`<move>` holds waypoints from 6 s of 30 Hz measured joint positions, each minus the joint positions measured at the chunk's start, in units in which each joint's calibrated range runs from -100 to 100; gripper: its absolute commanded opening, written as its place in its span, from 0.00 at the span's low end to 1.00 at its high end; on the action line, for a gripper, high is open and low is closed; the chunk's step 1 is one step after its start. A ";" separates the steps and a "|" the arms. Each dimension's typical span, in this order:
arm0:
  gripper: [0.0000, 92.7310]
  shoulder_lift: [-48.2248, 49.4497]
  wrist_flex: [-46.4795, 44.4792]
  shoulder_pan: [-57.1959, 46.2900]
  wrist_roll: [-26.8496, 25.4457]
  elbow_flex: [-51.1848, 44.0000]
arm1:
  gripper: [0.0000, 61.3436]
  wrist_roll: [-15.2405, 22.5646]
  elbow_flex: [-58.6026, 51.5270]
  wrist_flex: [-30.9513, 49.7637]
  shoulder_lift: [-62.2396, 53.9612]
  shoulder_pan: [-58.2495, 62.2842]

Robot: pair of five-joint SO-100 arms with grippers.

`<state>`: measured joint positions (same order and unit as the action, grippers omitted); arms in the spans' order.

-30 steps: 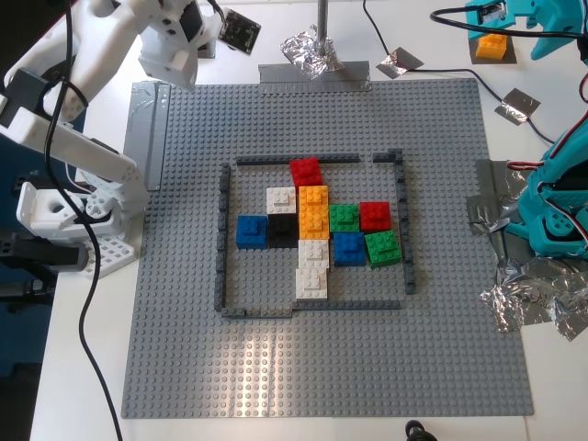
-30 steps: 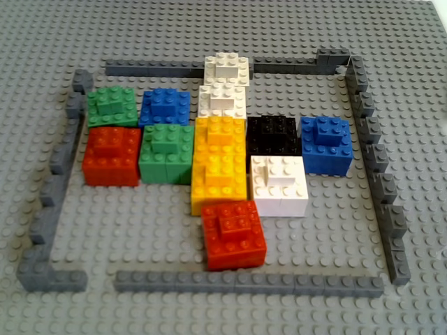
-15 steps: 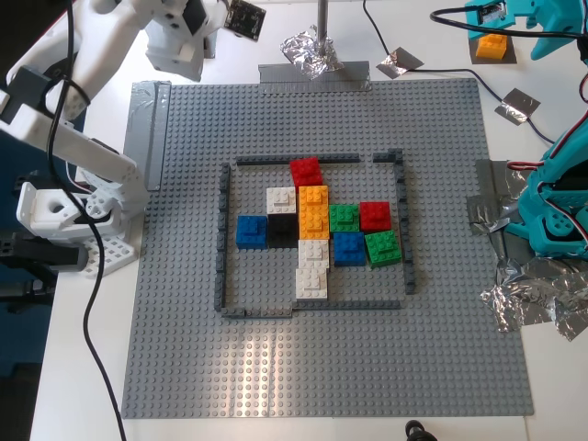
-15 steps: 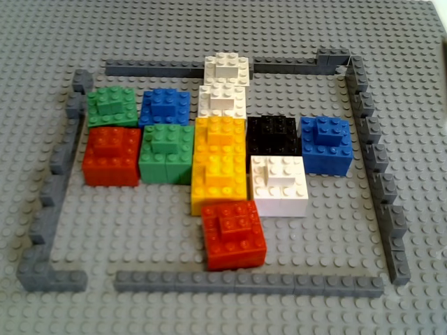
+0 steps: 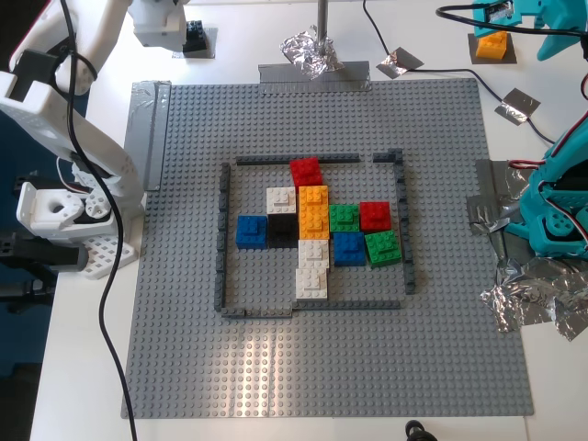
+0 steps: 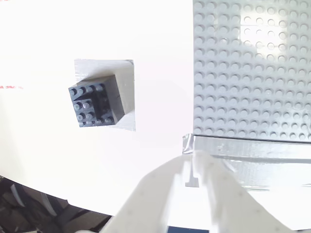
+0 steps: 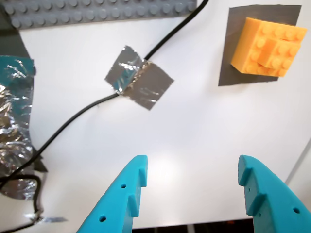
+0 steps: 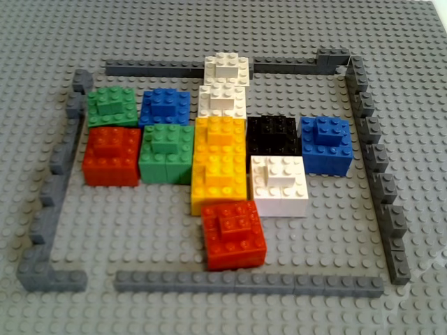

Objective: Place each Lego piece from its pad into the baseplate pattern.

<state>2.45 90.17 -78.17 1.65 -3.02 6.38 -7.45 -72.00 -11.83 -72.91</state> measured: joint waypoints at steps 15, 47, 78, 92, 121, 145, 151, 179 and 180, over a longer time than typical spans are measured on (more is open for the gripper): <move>0.22 -17.50 0.70 -0.59 0.00 -19.22 | 0.41 -1.03 14.60 4.59 19.08 -4.82; 0.22 -38.04 0.26 3.40 2.51 -41.17 | 0.21 2.59 35.11 8.21 39.72 -6.18; 0.16 -43.79 -0.09 5.25 3.76 -47.71 | 0.00 0.49 34.91 -1.45 29.88 -5.82; 0.21 -45.22 0.09 5.48 3.87 -48.88 | 0.00 -7.96 -0.10 -3.30 -2.50 9.82; 0.21 -41.00 1.13 5.25 2.46 -45.46 | 0.00 -14.90 -31.14 -2.98 -23.92 58.73; 0.21 -43.20 4.78 4.14 -0.42 -49.37 | 0.00 -15.15 -34.33 3.46 -15.80 62.55; 0.21 -43.62 4.61 4.14 -0.52 -49.95 | 0.00 -15.05 -34.91 5.55 -15.63 62.09; 0.11 -48.27 5.39 4.14 -0.68 -56.20 | 0.29 -12.56 -32.01 1.45 -14.77 63.00; 0.11 -48.35 5.39 4.14 -0.68 -56.20 | 0.33 -12.41 -31.14 0.56 -15.03 62.73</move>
<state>-45.90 95.57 -74.03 0.97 -59.22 -6.03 -38.59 -71.44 -26.86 -10.18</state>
